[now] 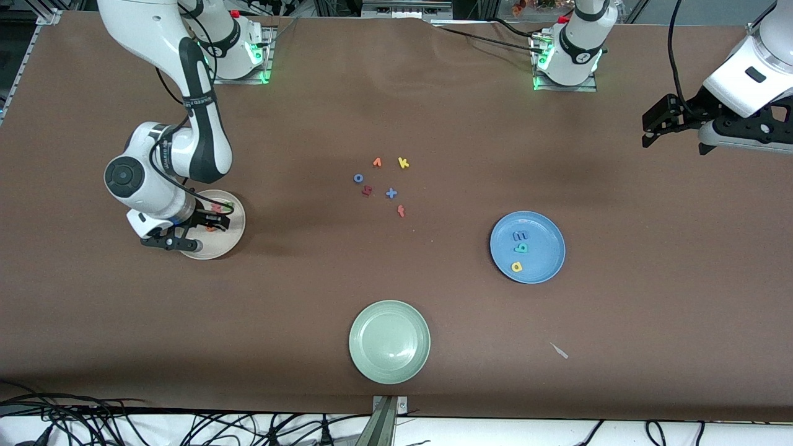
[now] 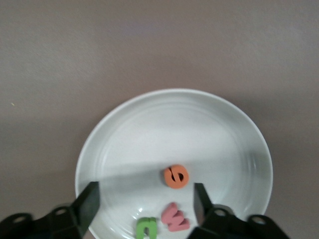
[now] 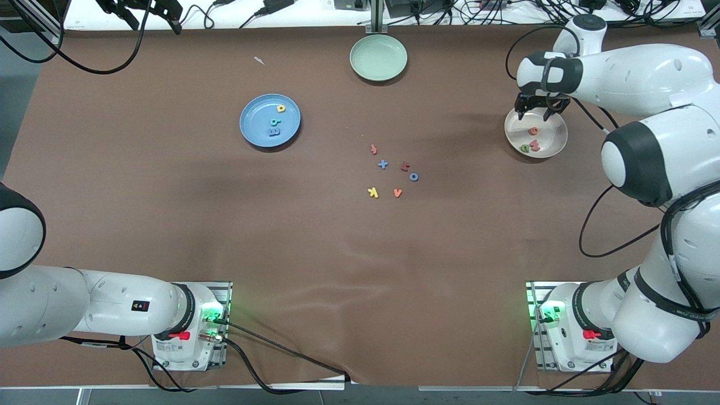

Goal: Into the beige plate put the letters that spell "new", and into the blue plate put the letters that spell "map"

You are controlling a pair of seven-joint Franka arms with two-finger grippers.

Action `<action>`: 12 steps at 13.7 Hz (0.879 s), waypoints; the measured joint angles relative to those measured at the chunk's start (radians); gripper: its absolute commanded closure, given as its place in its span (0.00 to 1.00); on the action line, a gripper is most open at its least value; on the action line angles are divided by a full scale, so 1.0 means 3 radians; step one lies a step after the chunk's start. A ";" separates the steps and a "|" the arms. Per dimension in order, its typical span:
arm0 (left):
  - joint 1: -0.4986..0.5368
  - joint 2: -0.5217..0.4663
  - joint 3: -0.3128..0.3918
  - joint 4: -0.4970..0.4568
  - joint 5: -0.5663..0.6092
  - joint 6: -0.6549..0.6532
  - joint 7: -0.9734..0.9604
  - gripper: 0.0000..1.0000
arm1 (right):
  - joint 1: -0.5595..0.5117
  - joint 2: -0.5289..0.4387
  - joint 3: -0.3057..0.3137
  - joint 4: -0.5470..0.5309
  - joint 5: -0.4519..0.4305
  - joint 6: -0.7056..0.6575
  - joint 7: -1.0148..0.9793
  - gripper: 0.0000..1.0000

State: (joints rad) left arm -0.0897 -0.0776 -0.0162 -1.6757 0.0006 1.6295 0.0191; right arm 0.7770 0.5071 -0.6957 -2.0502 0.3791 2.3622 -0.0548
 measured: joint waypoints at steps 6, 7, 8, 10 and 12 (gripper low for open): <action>0.0000 0.0001 0.0000 0.0001 0.0000 0.0000 0.0000 0.00 | 0.0008 0.0011 -0.0010 0.0689 0.0009 -0.1118 -0.0001 0.00; 0.0000 0.0001 0.0000 0.0001 0.0000 0.0000 0.0000 0.00 | 0.0007 0.0008 -0.0011 0.0802 -0.0003 -0.1242 -0.0005 0.00; 0.0000 0.0001 0.0000 0.0001 0.0000 -0.0003 0.0000 0.00 | 0.0014 0.0004 -0.0010 0.0883 -0.0059 -0.1331 -0.0011 0.00; 0.0000 0.0002 0.0000 0.0001 0.0000 -0.0020 0.0000 0.00 | 0.0010 -0.0048 0.0015 0.0978 -0.0314 -0.1486 -0.0011 0.00; 0.0001 0.0002 0.0000 0.0001 0.0000 -0.0022 0.0000 0.00 | -0.0314 -0.0252 0.0390 0.1019 -0.0568 -0.1632 -0.0011 0.00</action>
State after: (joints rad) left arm -0.0895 -0.0769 -0.0162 -1.6754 0.0006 1.6228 0.0191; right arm 0.6826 0.4315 -0.5787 -1.7444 0.2086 1.8725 -0.0581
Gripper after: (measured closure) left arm 0.000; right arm 0.000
